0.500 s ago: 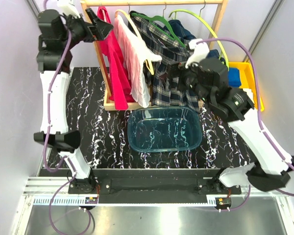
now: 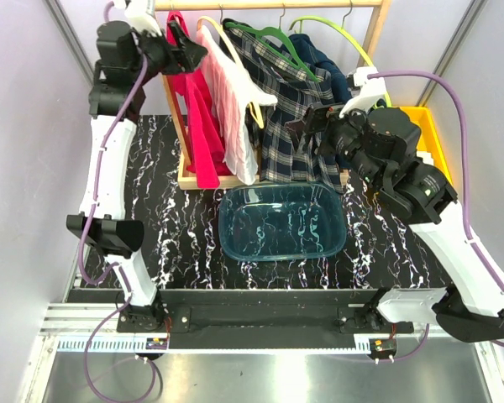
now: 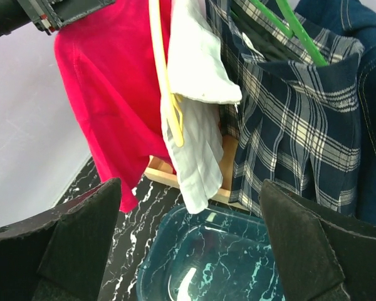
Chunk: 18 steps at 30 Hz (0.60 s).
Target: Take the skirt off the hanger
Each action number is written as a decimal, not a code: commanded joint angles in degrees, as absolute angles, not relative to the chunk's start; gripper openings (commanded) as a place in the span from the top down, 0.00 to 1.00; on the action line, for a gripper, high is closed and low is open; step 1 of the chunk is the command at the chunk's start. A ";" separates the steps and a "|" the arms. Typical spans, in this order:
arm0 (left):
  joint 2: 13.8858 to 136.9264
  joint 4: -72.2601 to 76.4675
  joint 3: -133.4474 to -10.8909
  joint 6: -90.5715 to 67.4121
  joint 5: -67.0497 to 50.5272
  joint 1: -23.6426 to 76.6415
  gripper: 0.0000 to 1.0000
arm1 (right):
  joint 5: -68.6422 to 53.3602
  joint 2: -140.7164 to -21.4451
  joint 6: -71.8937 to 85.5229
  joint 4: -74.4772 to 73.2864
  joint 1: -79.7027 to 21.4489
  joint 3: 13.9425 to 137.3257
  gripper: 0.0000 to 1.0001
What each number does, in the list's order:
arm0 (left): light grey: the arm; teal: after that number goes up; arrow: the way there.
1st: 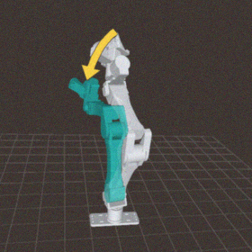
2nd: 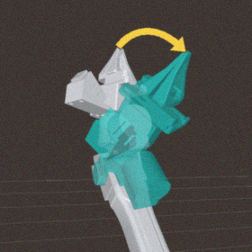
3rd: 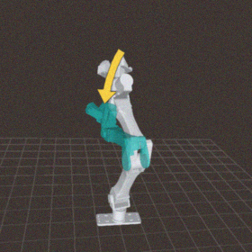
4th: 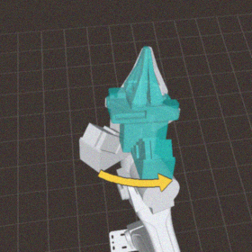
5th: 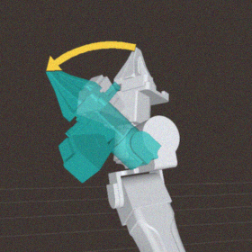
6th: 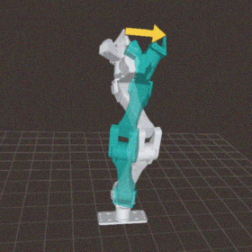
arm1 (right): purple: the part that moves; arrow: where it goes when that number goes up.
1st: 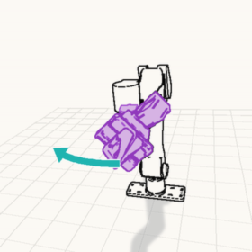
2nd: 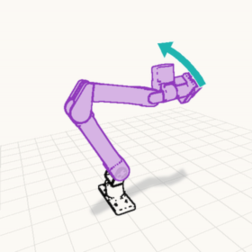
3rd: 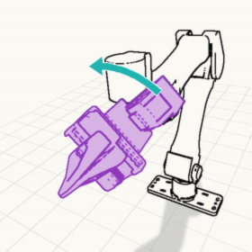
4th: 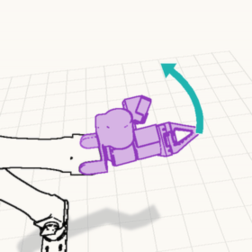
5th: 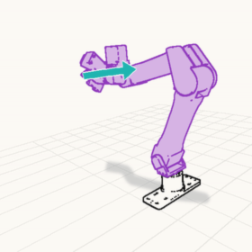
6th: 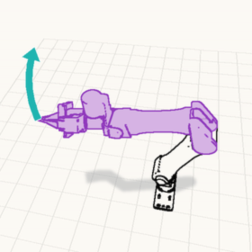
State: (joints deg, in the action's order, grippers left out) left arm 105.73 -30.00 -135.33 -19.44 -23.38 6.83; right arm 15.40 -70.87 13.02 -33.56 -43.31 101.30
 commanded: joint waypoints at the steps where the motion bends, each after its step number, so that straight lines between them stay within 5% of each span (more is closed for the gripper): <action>1: 104.41 -28.74 -133.51 -16.18 -18.82 9.40 0.27 | 18.63 -69.61 13.80 -31.29 -43.59 100.28 0.00; 4: 104.85 -29.44 -133.59 -16.00 -17.32 9.58 0.51 | 19.42 -69.17 13.80 -31.29 -43.68 100.02 0.00; 5: 104.94 -29.62 -133.68 -16.00 -16.88 9.58 0.68 | 19.51 -69.00 13.89 -31.29 -43.68 99.85 0.00; 9: 105.03 -30.50 -135.35 -15.21 -16.26 9.58 0.92 | 20.39 -67.94 13.80 -31.29 -43.59 98.97 0.00; 18: 101.95 -30.50 -136.48 -9.59 -16.44 9.67 1.00 | 20.48 -66.88 13.89 -30.59 -43.59 97.74 0.00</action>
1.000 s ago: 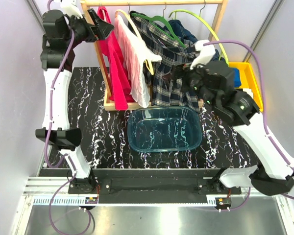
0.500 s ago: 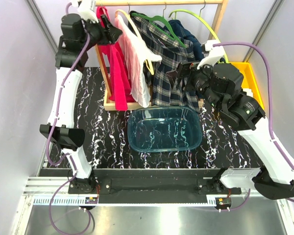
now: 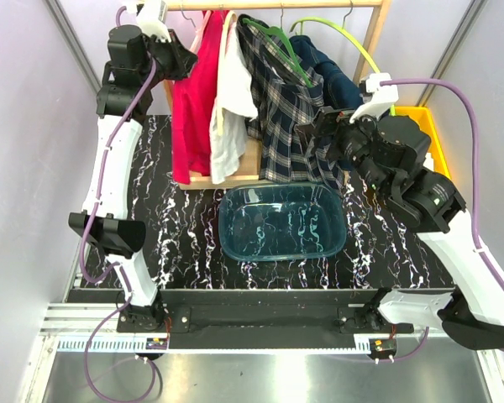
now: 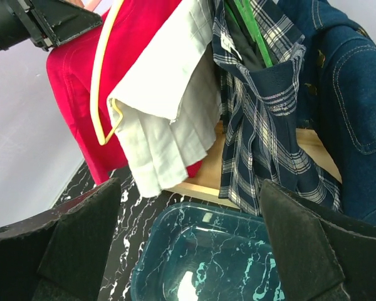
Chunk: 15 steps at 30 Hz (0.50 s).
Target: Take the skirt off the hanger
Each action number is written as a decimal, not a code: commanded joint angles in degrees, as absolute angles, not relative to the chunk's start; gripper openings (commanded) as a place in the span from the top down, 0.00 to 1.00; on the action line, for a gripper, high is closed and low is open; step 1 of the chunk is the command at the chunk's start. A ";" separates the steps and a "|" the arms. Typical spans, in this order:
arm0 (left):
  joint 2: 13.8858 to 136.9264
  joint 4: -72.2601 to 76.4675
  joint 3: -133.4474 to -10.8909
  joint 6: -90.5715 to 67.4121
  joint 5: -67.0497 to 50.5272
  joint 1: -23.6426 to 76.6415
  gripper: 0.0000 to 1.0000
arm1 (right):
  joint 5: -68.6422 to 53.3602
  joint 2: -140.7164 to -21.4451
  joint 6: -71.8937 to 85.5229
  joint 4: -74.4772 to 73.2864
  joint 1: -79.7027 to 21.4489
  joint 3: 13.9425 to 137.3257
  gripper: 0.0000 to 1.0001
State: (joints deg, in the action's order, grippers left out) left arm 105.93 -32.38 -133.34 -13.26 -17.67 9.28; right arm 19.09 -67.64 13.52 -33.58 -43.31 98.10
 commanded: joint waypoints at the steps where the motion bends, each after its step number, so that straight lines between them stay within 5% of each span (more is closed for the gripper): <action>1: 102.04 -30.41 -137.71 -8.45 -16.09 9.67 1.00 | 20.22 -66.80 13.97 -30.41 -43.59 97.47 0.00; 6: 101.79 -27.52 -146.15 -5.10 -14.77 9.67 1.00 | 19.34 -67.15 14.50 -30.32 -43.59 96.94 0.00; 15: 91.41 -18.97 -138.08 -0.89 -18.54 9.58 1.00 | 18.72 -67.67 13.89 -29.71 -43.59 96.59 0.00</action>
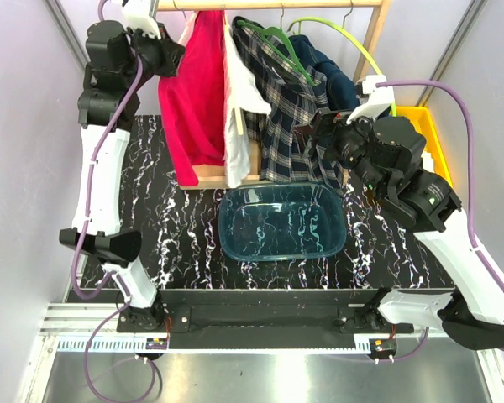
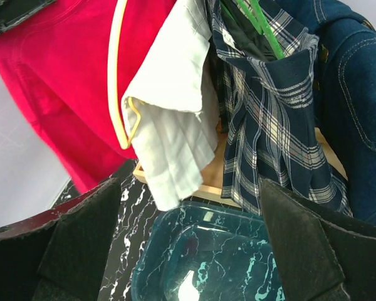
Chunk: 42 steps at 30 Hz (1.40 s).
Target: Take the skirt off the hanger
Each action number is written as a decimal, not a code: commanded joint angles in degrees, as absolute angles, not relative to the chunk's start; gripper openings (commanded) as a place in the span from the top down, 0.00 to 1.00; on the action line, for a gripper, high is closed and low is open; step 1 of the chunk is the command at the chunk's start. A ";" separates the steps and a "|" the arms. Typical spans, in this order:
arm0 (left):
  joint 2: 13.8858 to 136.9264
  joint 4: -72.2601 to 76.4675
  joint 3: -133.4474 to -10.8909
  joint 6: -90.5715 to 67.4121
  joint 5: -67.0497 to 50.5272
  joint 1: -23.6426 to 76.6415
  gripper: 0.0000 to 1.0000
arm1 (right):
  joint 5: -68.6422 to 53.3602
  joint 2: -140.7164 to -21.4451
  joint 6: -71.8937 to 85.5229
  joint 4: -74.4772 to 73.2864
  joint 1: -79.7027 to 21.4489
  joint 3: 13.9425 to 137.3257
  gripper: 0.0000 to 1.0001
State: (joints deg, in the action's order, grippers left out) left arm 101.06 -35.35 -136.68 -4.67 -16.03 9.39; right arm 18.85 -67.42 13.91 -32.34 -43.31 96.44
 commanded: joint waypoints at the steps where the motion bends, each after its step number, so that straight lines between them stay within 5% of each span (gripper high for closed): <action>1: 90.10 -20.20 -137.55 -0.36 -18.63 9.58 1.00 | 18.81 -67.76 13.89 -29.62 -43.51 96.68 0.00; 10: 76.91 -37.93 -125.68 14.14 -24.78 6.95 1.00 | 18.81 -68.64 12.92 -28.92 -43.51 97.12 0.00; 28: 69.34 -77.34 -139.12 37.88 -42.63 3.16 1.00 | 6.08 -72.78 0.81 -23.83 -43.59 102.05 0.00; 38: 68.21 -50.74 -138.87 24.81 -46.21 3.25 1.00 | 2.55 -65.04 -4.57 -17.93 -43.51 97.20 0.00; 42: 62.59 -18.24 -126.86 13.21 -52.45 3.16 1.00 | 3.51 -63.90 -4.13 -13.55 -43.59 96.51 0.00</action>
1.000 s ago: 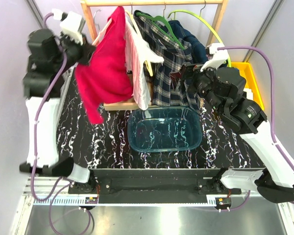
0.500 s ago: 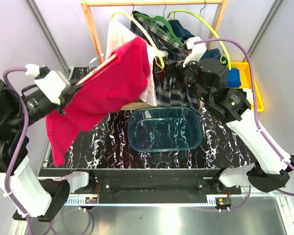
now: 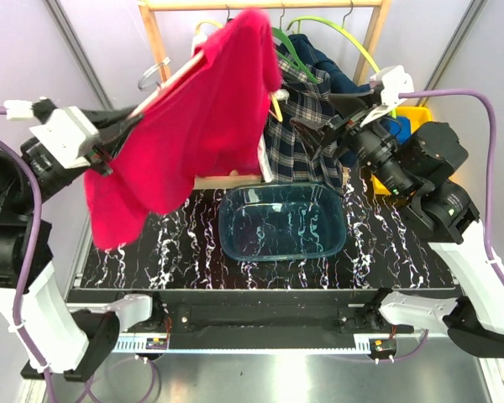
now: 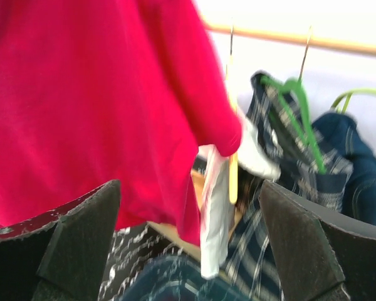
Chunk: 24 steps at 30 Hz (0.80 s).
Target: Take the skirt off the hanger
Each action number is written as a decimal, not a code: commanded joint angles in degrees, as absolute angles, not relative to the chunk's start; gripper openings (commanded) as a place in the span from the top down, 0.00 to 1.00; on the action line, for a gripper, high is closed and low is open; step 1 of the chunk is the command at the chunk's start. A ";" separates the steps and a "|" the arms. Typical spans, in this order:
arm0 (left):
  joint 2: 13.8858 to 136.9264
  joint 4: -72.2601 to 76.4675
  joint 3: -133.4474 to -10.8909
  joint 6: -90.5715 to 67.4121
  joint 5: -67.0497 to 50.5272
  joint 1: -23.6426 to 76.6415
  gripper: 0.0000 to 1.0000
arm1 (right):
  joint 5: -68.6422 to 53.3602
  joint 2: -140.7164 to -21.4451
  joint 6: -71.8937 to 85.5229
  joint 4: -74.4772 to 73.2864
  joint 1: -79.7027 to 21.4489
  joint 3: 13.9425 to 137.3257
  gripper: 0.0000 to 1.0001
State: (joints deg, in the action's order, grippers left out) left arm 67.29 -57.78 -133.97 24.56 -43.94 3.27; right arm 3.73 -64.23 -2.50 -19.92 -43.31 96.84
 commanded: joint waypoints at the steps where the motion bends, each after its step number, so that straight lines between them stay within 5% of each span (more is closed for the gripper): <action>1: 61.80 -11.67 -122.13 10.23 -53.34 3.16 1.00 | 3.60 -62.94 -3.87 -11.80 -43.59 95.98 0.00; 7: 72.24 -4.83 -136.83 -5.27 -55.71 3.16 1.00 | 3.08 -62.23 -3.34 -10.64 -43.59 94.84 0.00; 24: 65.12 -8.70 -116.63 -0.35 -57.22 2.64 1.00 | 4.40 -53.97 -3.00 -10.72 -43.59 98.26 0.00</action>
